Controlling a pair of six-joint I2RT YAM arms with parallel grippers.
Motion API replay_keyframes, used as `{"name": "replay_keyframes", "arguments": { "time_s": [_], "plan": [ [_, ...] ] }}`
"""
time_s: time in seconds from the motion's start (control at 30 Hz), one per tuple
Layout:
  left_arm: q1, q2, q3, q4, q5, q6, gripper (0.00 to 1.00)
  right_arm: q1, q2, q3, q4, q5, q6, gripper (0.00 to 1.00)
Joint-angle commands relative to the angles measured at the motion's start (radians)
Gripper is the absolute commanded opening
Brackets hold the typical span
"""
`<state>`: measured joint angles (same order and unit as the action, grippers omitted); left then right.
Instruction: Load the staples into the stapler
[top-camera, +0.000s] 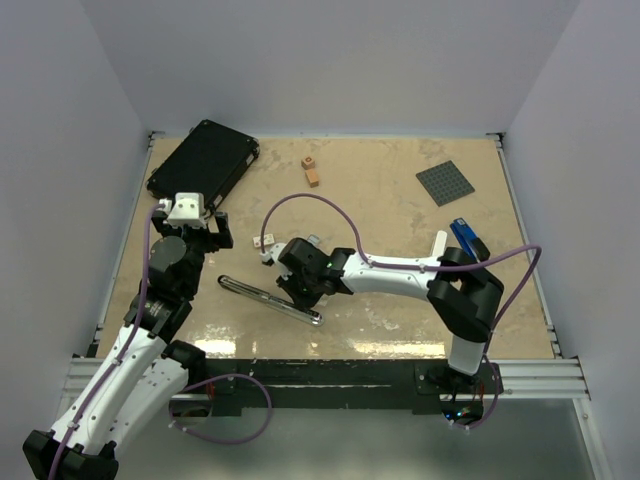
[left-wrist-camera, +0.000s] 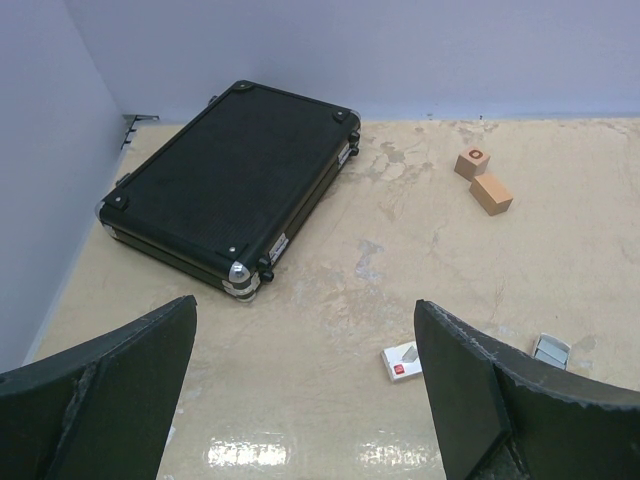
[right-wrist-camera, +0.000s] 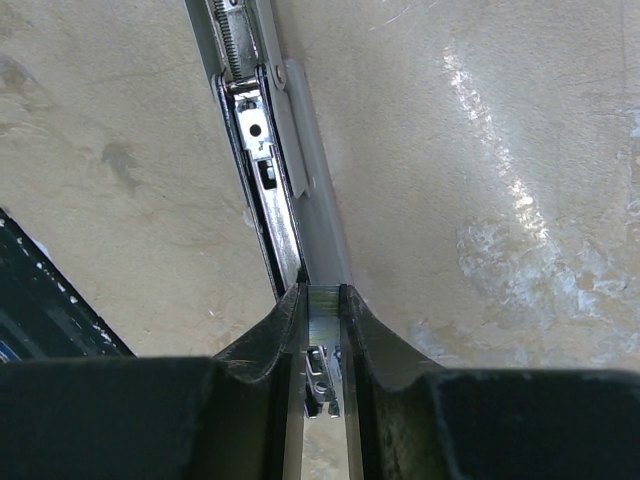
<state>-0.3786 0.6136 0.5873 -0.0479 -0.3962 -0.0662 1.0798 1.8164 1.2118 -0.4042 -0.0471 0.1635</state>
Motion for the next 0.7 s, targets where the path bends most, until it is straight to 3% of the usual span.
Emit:
{"name": "replay_keyframes", "arguments": {
  "time_s": [0.0, 0.27, 0.67],
  "plan": [
    [0.009, -0.008, 0.045, 0.01, 0.0, 0.003, 0.94, 0.0, -0.081, 0.051, -0.015, 0.009, 0.001, 0.16],
    [0.009, -0.003, 0.045, 0.01, 0.008, 0.003, 0.94, -0.053, -0.163, 0.043, -0.047, 0.102, -0.002, 0.16],
    [0.009, 0.005, 0.045, 0.011, 0.011, 0.002, 0.94, -0.184, -0.094, -0.136, 0.071, 0.124, -0.019, 0.17]
  ]
}}
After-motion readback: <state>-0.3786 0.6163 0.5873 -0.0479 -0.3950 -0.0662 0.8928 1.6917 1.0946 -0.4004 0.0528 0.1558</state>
